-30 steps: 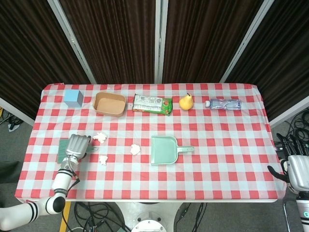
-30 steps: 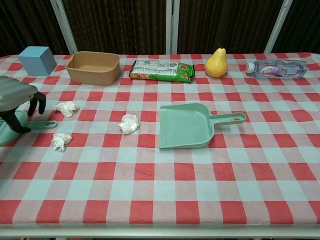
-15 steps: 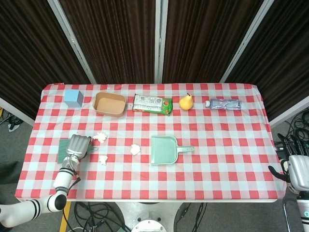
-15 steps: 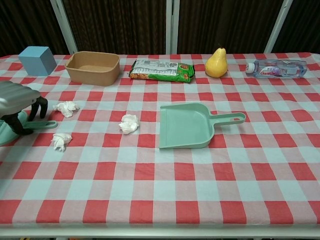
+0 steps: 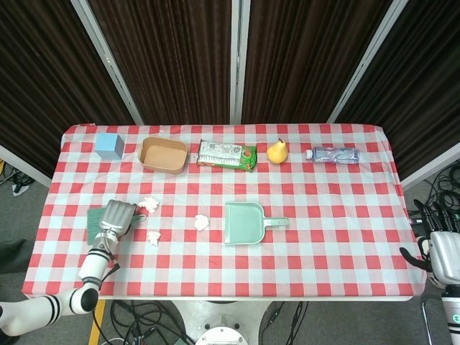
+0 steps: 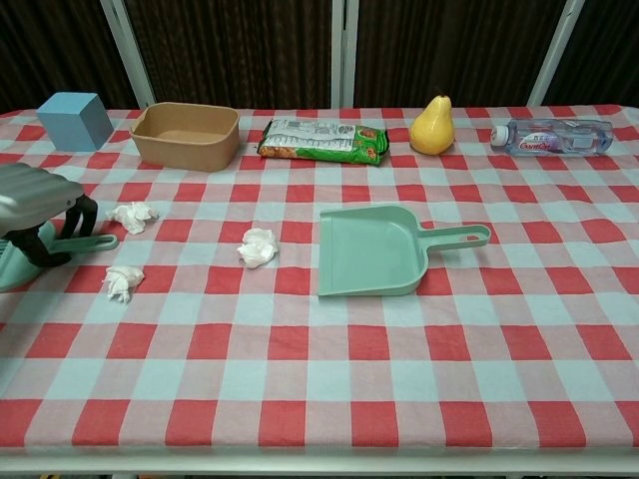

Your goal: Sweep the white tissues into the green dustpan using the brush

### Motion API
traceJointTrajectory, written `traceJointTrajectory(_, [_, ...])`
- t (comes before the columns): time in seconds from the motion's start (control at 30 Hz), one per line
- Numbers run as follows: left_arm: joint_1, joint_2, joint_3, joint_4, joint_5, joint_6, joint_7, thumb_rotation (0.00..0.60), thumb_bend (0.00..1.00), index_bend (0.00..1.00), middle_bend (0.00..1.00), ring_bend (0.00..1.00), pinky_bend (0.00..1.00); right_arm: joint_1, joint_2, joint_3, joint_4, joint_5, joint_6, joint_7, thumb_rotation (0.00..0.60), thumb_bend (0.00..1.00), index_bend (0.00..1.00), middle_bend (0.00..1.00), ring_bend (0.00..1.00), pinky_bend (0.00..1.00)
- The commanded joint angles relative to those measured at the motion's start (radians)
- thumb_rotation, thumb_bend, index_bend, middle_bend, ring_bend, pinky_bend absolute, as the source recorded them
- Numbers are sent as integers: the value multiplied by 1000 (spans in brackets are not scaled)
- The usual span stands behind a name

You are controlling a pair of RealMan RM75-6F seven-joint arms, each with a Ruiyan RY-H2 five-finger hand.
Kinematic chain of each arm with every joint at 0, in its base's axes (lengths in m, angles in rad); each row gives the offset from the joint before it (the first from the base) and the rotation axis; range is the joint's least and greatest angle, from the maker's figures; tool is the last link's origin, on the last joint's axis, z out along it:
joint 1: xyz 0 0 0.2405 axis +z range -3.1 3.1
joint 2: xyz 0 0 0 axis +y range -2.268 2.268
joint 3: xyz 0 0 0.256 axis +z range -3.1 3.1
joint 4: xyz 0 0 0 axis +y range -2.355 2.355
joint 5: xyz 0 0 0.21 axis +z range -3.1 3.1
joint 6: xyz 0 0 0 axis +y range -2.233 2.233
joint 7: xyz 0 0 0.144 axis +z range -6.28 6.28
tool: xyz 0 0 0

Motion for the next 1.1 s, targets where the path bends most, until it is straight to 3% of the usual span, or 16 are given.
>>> traceJointTrajectory(0.03, [0, 1, 5, 4, 11, 4, -13, 600, 331, 479, 530, 733, 826, 0, 1, 0, -2, 1, -1, -1, 600, 77, 64, 140, 2, 77])
traceJointTrajectory(0.4, [10, 70, 26, -28, 159, 25, -153, 600, 405, 536, 564, 744, 826, 17, 24, -10, -34, -7, -39, -50, 600, 83, 64, 142, 2, 77])
traceJointTrajectory(0.63, [34, 206, 20, -122, 326, 68, -403, 600, 422, 536, 564, 741, 826, 97, 41, -9, -108, -28, -150, -158, 600, 145, 76, 197, 27, 85])
traceJointTrajectory(0.87, [57, 273, 13, -130, 458, 142, -636, 600, 446, 536, 564, 741, 826, 236, -72, 27, -153, 55, -329, -334, 600, 153, 241, 271, 104, 152])
traceJointTrajectory(1.1, [63, 292, 26, -136, 518, 157, -712, 600, 446, 536, 564, 740, 826, 382, -276, 75, -58, 225, -461, -512, 600, 151, 309, 305, 126, 183])
